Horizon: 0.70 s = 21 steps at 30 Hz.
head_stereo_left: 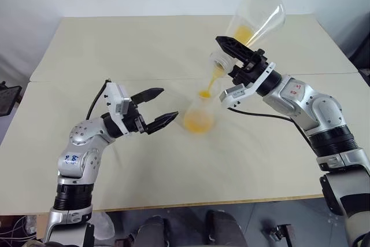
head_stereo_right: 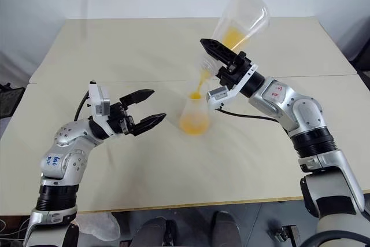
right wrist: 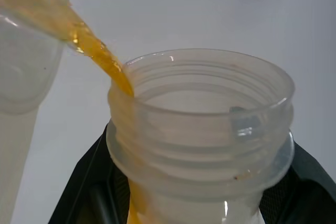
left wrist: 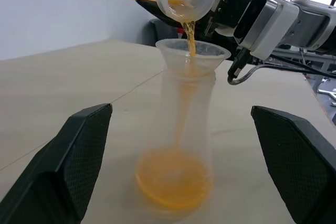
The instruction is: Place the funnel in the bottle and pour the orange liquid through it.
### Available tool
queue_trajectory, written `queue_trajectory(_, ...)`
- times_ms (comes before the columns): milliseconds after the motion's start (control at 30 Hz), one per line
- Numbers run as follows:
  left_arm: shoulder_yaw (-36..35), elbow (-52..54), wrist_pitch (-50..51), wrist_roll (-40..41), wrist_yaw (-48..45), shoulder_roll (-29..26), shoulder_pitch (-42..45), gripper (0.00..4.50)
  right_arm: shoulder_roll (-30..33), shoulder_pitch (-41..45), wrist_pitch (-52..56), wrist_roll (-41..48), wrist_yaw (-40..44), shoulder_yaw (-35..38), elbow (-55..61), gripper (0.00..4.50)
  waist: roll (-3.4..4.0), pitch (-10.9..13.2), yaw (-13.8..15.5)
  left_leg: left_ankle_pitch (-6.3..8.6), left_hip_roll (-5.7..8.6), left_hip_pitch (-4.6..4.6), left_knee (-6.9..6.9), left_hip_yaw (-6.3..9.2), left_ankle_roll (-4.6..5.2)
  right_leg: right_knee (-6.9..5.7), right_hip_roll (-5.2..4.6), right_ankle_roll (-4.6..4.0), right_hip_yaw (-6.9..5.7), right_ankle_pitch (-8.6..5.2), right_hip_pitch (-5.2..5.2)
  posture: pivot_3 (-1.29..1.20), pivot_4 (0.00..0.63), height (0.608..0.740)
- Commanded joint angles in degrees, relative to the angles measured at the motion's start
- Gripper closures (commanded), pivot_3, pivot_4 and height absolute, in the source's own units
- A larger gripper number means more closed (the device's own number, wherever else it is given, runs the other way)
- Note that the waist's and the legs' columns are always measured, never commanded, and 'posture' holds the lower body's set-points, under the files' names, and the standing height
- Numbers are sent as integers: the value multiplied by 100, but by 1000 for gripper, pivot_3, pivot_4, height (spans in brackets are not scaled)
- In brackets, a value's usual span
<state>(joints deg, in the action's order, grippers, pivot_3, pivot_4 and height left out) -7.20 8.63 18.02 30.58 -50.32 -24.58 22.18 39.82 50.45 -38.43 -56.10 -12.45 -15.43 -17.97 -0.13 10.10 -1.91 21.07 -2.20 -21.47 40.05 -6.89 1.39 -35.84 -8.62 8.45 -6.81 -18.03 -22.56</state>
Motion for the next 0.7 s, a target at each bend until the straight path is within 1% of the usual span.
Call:
queue_trajectory(33,5,234,-110,118,2,30,-2,0,107,76,54,28,-149,77,174,2009,0,0,0,0,0,0,0,0,0,0,0,0,0,0,0,0,150,740)
queue_trajectory(700,23,179,-165,95,17,60,41,0,82,92,91,-80,-243,35,115,2009,0,0,0,0,0,0,0,0,0,1,0,0,0,0,0,0,150,740)
